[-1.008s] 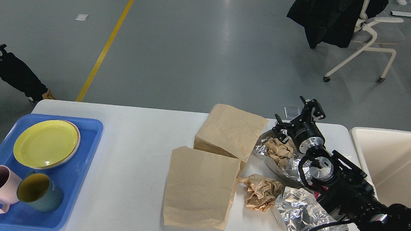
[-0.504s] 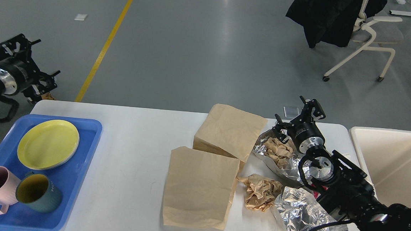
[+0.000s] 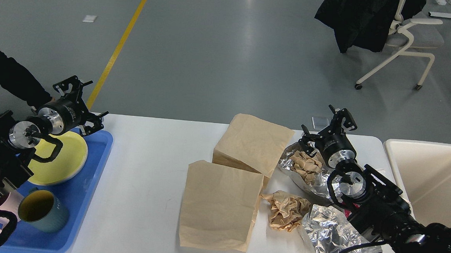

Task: Tidy desktop
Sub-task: 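Lower the left gripper toward the stacked plates on the tray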

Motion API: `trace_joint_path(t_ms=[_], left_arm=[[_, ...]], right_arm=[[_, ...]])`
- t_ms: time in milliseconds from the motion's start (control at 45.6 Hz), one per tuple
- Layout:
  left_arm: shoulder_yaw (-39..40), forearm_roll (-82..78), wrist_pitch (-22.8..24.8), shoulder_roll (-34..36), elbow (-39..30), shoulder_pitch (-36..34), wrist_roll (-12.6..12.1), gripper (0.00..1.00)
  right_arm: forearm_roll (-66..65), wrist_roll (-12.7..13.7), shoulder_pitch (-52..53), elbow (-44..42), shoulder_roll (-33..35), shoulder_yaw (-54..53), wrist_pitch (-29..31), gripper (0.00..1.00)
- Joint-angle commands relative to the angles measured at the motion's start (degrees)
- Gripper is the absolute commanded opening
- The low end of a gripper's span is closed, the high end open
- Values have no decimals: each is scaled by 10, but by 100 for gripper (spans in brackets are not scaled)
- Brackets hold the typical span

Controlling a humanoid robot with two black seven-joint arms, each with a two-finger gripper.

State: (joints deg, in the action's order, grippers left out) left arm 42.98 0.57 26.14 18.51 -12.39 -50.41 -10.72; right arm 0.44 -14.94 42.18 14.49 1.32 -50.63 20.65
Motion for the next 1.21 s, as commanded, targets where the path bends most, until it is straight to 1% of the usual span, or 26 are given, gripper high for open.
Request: trace_joint_path(t_ms=[0, 394, 679, 745, 789, 811, 854, 920, 964, 1030, 1052, 1117, 1161, 1183], left_arm=[[-7, 0, 0, -2, -1, 1, -1, 96], [3, 0, 0, -4, -1, 7, 0, 96], [5, 1, 0, -21, 0, 8, 1, 96], [6, 2, 0, -26, 0, 8, 4, 96], [10, 2, 0, -27, -1, 8, 18, 96], [12, 2, 0, -27, -1, 8, 31, 96], [18, 2, 0, -28, -1, 8, 61, 96], [20, 1, 0, -30, 0, 14, 119, 96], [21, 1, -6, -30, 0, 19, 152, 96], [23, 3, -13, -32, 0, 21, 185, 96], [24, 4, -14, -36, 0, 22, 190, 96], [32, 16, -15, -47, 0, 29, 189, 96], [40, 25, -15, -53, 0, 42, 196, 96], [46, 29, -16, -57, 0, 44, 193, 96]], right_arm=[[0, 0, 0, 0, 0, 0, 0, 100], [0, 0, -1, 0, 0, 0, 0, 100], [0, 0, -1, 0, 0, 0, 0, 100], [0, 0, -1, -1, 0, 0, 0, 100], [0, 0, 0, 0, 0, 0, 0, 100], [0, 0, -1, 0, 0, 0, 0, 100], [0, 1, -1, -1, 0, 0, 0, 100], [0, 0, -1, 0, 0, 0, 0, 100], [0, 0, 0, 0, 0, 0, 0, 100], [0, 0, 0, 0, 0, 0, 0, 100], [0, 1, 0, 0, 0, 0, 0, 100], [0, 1, -1, 0, 0, 0, 0, 100], [0, 0, 0, 0, 0, 0, 0, 100], [0, 0, 0, 0, 0, 0, 0, 100]])
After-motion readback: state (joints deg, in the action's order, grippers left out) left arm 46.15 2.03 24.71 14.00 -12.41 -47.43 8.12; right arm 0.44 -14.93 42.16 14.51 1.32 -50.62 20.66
